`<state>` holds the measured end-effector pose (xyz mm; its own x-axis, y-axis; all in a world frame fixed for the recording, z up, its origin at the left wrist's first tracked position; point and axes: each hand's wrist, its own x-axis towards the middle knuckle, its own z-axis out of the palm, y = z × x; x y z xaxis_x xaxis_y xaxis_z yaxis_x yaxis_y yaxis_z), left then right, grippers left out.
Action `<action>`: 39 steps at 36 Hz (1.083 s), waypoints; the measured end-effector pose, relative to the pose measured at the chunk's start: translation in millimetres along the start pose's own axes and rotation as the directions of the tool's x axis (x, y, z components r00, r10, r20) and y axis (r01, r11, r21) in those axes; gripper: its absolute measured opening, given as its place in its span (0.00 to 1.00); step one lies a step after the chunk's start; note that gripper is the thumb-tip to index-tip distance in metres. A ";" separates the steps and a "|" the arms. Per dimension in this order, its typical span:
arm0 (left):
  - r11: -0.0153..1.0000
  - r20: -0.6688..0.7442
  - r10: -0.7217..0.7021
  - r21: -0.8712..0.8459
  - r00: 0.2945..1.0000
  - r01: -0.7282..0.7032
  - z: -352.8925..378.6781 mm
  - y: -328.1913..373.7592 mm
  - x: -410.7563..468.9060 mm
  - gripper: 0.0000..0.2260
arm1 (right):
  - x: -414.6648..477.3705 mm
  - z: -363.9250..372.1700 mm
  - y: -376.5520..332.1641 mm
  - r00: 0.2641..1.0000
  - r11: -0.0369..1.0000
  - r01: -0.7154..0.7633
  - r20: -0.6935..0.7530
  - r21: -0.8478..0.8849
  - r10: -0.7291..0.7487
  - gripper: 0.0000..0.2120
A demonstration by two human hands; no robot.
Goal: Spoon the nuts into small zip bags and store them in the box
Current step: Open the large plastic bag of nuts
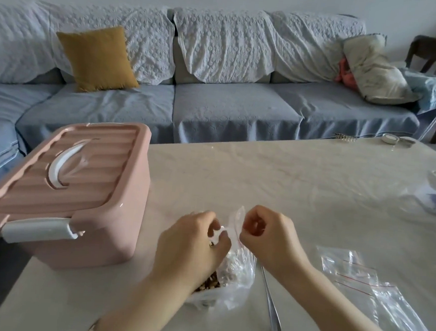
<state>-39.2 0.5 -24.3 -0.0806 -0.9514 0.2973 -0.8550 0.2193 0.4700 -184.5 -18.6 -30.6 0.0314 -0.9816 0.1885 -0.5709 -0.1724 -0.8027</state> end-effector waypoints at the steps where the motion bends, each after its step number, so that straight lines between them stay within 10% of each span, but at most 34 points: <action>1: 0.992 0.018 0.037 -0.118 0.999 -0.035 -1.5 -6.5 -2.6 0.16 | 0.9 1.7 -1.3 1.000 1.000 -0.018 -0.001 0.024 0.018 0.15; 6: 0.984 0.237 0.157 -0.120 0.959 -0.132 -0.9 -18.9 -15.2 0.48 | -0.1 7.9 -15.2 0.989 0.972 -0.095 0.133 0.215 0.067 0.16; 17: 0.938 0.019 0.180 -0.304 0.983 -0.166 25.0 -16.3 -17.4 0.36 | -21.8 7.7 -20.9 0.972 0.991 0.068 0.216 0.112 -0.091 0.20; 25: 0.927 0.026 0.067 -0.372 0.997 -0.053 26.5 -14.8 -22.7 0.28 | -26.6 1.4 -15.9 0.976 0.938 -0.091 0.216 0.335 0.018 0.15; 32: 0.971 -0.148 0.196 -0.111 0.969 -0.213 31.6 -17.1 -19.9 0.27 | -28.2 2.8 -11.7 0.975 0.976 0.213 0.075 -0.046 -0.209 0.16; 39: 0.939 -0.178 0.343 0.093 0.922 -0.331 30.8 -14.5 -16.2 0.30 | -35.7 -2.0 -26.6 0.927 0.987 0.112 0.346 0.114 -0.145 0.12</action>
<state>-41.2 6.0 -61.5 -0.2762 -0.7636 0.5836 -0.8237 0.5009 0.2657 -172.1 21.2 -14.9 0.3960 -0.9133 0.0954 -0.4665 -0.2896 -0.8358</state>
